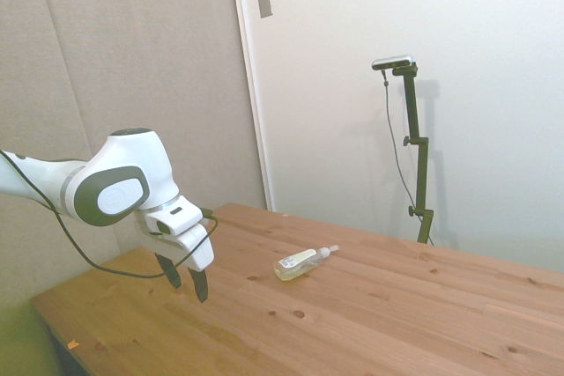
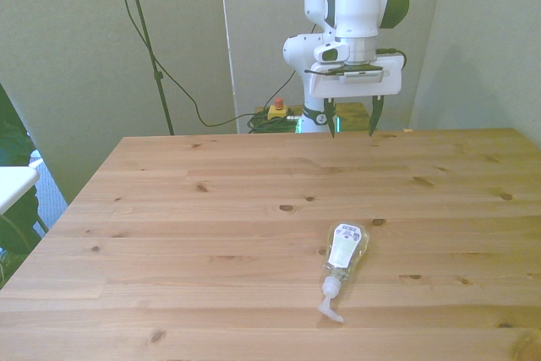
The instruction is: Stand the sanitizer
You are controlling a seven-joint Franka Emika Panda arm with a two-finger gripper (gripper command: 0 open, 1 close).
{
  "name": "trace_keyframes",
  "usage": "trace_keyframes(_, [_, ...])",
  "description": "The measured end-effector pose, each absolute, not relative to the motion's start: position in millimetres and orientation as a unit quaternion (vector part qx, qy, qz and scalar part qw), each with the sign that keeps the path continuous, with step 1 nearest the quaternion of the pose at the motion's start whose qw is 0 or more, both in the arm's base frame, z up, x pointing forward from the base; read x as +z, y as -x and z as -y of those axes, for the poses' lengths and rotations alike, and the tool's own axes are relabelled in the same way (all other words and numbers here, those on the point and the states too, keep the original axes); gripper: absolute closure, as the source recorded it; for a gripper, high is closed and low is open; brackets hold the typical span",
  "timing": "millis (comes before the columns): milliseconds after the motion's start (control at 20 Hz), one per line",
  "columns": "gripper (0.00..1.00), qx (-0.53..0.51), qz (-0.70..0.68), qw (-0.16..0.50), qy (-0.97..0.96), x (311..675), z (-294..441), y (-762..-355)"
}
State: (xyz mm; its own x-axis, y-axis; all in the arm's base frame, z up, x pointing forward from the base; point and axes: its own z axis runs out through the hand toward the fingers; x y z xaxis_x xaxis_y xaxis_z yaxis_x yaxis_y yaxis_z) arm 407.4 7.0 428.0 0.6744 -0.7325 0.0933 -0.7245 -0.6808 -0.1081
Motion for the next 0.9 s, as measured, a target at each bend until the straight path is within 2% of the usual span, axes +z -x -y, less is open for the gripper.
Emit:
trace_keyframes(150, [0.00, -0.065, -0.400, 0.031, 0.914, 428, -7, -410])
trace_keyframes(300, [0.00, -0.081, -0.412, 0.042, 0.907, 437, -8, -438])
trace_keyframes(650, [0.00, -0.171, -0.486, 0.063, 0.855, 454, 14, -559])
trace_keyframes(900, [0.00, -0.200, -0.530, 0.055, 0.822, 446, 52, -634])
